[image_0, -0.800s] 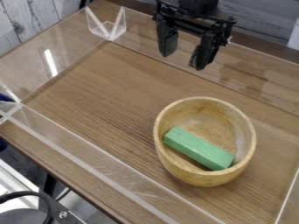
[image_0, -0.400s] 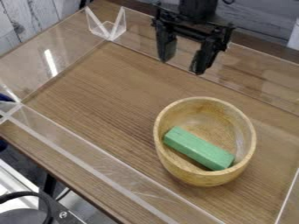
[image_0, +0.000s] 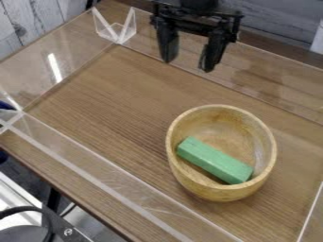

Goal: Remove the green block from inside the brown bowl and put it on the table

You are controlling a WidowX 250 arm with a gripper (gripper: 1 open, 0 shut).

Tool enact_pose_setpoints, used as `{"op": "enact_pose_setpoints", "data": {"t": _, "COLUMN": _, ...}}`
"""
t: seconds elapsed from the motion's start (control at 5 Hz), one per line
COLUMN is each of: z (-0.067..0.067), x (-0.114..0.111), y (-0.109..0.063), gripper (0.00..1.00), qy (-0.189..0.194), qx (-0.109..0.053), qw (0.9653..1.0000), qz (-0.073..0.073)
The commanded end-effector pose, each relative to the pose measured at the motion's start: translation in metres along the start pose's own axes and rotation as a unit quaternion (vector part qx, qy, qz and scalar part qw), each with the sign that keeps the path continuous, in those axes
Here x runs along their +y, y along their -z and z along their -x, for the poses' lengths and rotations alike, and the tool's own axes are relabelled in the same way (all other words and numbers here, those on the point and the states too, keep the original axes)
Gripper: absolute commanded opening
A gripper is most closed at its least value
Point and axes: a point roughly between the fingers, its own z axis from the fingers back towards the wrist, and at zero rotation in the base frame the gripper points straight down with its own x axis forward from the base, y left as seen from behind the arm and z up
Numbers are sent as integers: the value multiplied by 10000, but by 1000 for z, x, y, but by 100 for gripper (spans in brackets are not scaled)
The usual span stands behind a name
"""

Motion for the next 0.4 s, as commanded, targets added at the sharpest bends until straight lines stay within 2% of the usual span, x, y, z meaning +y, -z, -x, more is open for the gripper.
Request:
{"op": "enact_pose_setpoints", "data": {"t": 0.0, "z": 3, "x": -17, "y": -26, "gripper": 100, "qy": 382, "qx": -446, "qw": 9983, "qz": 53}}
{"op": "enact_pose_setpoints", "data": {"t": 0.2, "z": 8, "x": -35, "y": -27, "gripper": 100, "qy": 775, "qx": -405, "qw": 9962, "qz": 47}}
